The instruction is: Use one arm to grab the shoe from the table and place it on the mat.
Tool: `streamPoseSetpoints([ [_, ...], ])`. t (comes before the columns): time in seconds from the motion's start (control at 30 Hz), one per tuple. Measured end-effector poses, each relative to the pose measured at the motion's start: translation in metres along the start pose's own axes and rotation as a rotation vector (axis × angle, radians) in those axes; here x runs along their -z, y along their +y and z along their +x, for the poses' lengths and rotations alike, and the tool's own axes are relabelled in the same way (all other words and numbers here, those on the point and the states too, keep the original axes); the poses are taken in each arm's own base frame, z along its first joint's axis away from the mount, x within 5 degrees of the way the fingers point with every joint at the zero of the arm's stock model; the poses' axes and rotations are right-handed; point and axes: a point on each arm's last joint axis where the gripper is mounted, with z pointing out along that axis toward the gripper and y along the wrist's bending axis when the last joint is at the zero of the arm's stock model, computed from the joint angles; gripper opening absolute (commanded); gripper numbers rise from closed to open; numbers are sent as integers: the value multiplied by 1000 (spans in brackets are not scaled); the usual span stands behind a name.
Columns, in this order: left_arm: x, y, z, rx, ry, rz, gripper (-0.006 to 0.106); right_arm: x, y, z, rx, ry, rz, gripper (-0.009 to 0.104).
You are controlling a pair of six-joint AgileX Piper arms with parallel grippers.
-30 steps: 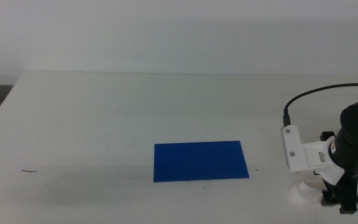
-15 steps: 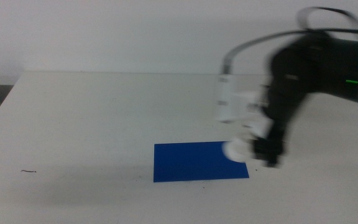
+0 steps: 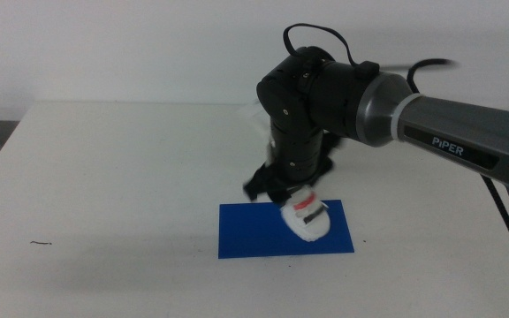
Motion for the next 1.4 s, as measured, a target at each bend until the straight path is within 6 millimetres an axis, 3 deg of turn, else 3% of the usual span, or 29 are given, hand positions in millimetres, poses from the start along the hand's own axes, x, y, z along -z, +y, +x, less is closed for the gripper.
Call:
streamPoseSetpoints([
  [0.07, 0, 0, 0, 0, 0, 0, 94, 0, -5, 3, -306, 23, 63, 3],
  [0.17, 0, 0, 0, 0, 0, 0, 94, 0, -8, 4, -560, 22, 96, 3],
  [0.53, 0, 0, 0, 0, 0, 0, 94, 0, -3, 6, -1269, 30, 69, 3],
  [0.73, 0, 0, 0, 0, 0, 0, 94, 0, -2, 6, -1512, 31, 68, 3],
  [0.9, 0, 0, 0, 0, 0, 0, 94, 0, 3, 7, -1856, 78, 49, 2],
  [1.1, 0, 0, 0, 0, 0, 0, 94, -6, 4, 8, -2025, 277, -14, 2],
  [1.4, 0, 0, 0, 0, 0, 0, 94, -23, -9, 8, -2080, 334, 9, 2],
])
